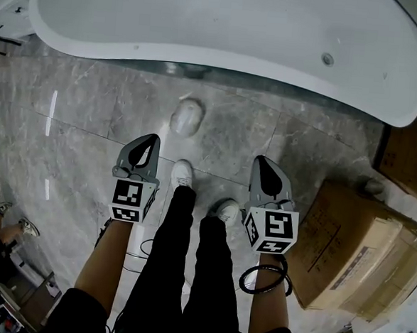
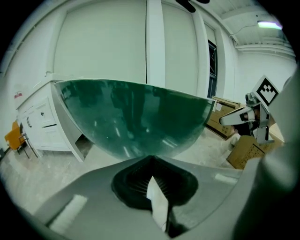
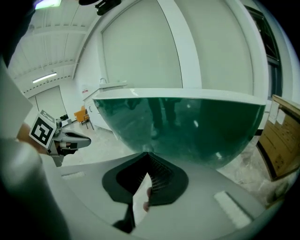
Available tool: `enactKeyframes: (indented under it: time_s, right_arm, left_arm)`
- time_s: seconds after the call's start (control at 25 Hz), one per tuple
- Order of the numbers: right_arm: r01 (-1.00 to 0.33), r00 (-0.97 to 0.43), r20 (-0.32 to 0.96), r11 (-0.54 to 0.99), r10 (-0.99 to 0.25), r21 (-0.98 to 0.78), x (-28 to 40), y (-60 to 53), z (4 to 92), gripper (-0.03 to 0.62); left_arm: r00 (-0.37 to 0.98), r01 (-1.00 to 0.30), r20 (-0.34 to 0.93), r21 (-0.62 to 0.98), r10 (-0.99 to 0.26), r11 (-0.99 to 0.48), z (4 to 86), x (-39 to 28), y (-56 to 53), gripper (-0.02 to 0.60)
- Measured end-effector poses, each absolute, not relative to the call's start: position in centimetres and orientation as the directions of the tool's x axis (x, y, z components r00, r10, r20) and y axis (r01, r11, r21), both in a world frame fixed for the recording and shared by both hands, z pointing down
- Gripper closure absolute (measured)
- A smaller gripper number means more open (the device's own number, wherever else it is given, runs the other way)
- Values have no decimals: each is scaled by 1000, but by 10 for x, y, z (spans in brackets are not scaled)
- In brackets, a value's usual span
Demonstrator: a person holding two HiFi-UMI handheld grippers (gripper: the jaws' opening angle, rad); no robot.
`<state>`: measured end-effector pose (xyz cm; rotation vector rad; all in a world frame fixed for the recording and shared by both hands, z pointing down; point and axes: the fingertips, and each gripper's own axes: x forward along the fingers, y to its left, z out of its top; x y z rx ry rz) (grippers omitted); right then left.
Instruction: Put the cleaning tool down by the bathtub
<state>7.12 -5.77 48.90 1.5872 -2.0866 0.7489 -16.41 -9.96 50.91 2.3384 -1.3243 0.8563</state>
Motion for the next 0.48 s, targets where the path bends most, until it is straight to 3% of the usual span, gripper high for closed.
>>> enactKeyframes:
  time_s: [0.48]
  right_arm:
    - [-960, -279, 575, 226, -769, -165, 63, -69, 395, 571]
  left_arm:
    - [380, -868, 619, -19, -687, -497, 420, -170, -97, 581]
